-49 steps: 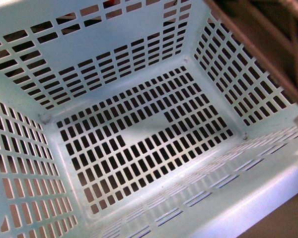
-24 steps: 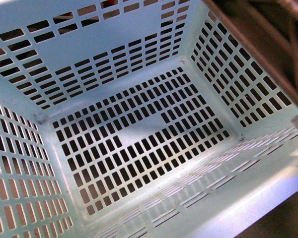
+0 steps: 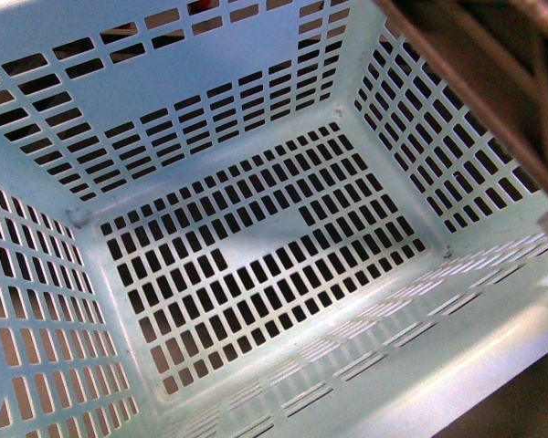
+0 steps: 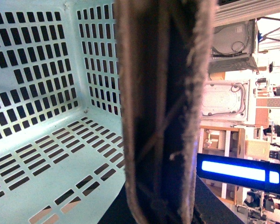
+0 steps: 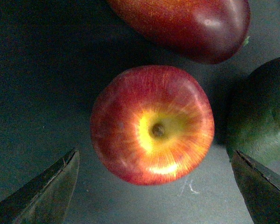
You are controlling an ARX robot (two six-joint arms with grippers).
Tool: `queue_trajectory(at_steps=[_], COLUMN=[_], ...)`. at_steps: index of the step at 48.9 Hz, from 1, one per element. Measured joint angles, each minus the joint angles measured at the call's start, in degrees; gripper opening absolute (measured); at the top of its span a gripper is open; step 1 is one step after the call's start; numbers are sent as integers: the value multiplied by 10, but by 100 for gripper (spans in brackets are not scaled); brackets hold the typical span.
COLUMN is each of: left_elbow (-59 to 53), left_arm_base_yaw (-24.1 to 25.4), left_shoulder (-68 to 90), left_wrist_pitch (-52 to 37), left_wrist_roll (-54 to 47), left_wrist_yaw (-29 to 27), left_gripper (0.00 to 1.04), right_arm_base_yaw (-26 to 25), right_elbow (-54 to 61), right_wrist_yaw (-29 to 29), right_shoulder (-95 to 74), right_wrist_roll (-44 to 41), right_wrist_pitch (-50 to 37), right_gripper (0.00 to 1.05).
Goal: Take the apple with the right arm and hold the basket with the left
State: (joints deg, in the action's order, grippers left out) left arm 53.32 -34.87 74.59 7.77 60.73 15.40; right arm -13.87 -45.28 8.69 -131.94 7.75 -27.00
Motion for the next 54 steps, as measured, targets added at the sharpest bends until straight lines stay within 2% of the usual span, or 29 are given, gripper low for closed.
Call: queue_trajectory(at_steps=[12,19,34,43,54], left_elbow=[0,0,0,0,0], left_arm_base_yaw=[0,0,0,0,0], left_shoulder=[0,0,0,0,0], left_wrist_pitch=[0,0,0,0,0], left_wrist_roll=[0,0,0,0,0], left_wrist_yaw=[0,0,-1,0,0], left_gripper=[7,7,7,7,7], right_arm_base_yaw=[0,1,-4,-14,-5], right_elbow=[-45,-51,8,90,140], right_wrist_yaw=[-2,-3,-20,-49,-88], right_shoulder=[-51,-62,-23,117,363], right_wrist_roll=[4,8,-13,-43,-47], right_wrist_pitch=[8,7,-17,-15,83], right_gripper=[96,80,80,80,80])
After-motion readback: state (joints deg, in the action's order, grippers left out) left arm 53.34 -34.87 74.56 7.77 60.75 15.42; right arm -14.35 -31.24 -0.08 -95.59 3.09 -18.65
